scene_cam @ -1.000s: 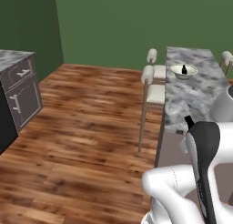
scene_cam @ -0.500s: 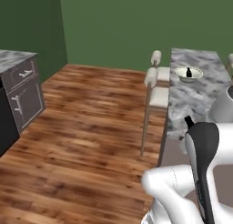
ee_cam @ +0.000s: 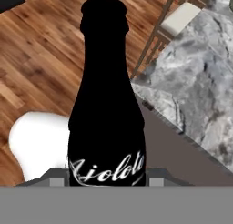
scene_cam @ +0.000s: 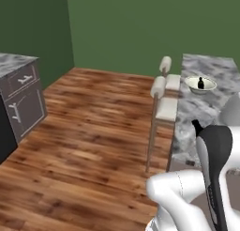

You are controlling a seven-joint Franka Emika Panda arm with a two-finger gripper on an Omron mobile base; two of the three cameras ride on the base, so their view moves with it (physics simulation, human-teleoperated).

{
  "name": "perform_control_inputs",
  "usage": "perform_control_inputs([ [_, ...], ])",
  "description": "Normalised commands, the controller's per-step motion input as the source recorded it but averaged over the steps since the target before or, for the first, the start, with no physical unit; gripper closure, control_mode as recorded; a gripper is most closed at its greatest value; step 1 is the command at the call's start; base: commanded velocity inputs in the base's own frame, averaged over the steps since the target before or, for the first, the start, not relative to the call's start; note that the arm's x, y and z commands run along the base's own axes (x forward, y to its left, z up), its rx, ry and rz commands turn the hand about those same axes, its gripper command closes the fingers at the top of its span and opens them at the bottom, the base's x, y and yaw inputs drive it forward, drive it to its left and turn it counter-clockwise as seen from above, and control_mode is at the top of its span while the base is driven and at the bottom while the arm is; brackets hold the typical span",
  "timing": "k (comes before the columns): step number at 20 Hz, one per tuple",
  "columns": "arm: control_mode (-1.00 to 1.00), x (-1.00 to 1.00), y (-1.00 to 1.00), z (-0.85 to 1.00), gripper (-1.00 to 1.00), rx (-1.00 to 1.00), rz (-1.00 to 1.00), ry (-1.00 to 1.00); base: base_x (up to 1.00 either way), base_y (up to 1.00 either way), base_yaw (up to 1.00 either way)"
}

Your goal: Open the fridge, grab two sodas, and place both sodas inside the bowl with ice on the dining counter.

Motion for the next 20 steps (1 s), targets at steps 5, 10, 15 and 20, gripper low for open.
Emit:
perform_control_inputs([
  [5, 1.00, 0.00, 0.00, 0.00, 1.00, 0.00, 0.00, 0.00, 0.48, 1.00, 0.00],
  [10, 1.00, 0.00, 0.00, 0.00, 1.00, 0.00, 0.00, 0.00, 0.52, 0.96, -0.16],
  [15, 1.00, 0.00, 0.00, 0.00, 1.00, 0.00, 0.00, 0.00, 0.38, 0.43, -0.63],
  [20, 1.00, 0.00, 0.00, 0.00, 1.00, 0.00, 0.00, 0.00, 0.32, 0.35, -0.67],
])
